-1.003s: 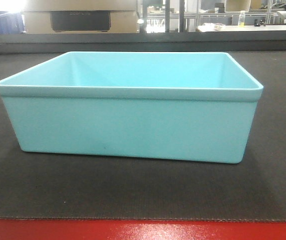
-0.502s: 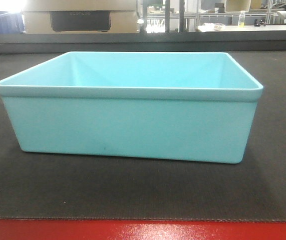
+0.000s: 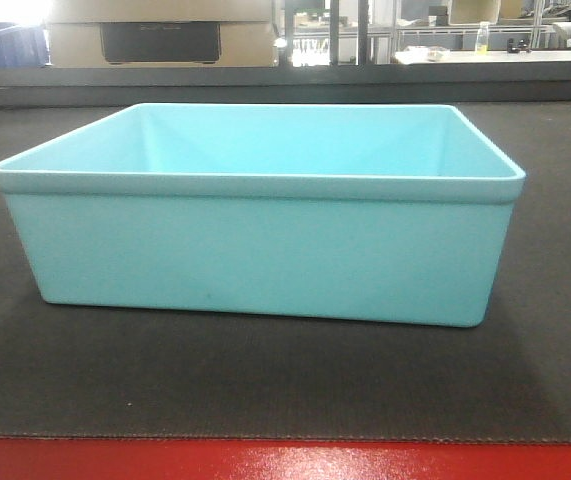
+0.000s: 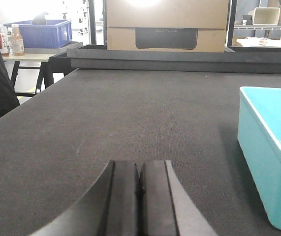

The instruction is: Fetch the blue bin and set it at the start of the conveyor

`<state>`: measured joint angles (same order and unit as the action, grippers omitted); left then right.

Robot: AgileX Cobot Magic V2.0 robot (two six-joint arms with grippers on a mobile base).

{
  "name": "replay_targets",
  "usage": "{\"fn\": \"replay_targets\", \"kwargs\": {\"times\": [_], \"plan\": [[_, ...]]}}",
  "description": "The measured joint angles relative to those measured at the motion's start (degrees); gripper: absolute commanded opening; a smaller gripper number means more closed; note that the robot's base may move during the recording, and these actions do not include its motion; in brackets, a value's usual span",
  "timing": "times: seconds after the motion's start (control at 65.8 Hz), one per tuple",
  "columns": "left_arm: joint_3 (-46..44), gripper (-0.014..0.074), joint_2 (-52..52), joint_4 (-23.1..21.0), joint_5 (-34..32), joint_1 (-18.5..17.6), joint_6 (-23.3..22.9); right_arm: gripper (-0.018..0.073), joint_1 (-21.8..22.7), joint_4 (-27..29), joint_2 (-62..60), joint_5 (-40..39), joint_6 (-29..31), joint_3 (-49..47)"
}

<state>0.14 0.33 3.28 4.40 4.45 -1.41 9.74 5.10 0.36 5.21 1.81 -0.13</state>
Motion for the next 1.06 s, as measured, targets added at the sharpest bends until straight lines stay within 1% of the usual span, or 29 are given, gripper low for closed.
{"fn": "replay_targets", "kwargs": {"times": [1.064], "plan": [[0.0,-0.0111,0.0,0.0,0.0,0.0,0.0,-0.0162,0.0,0.0,-0.1,0.0,0.0,0.1]]}}
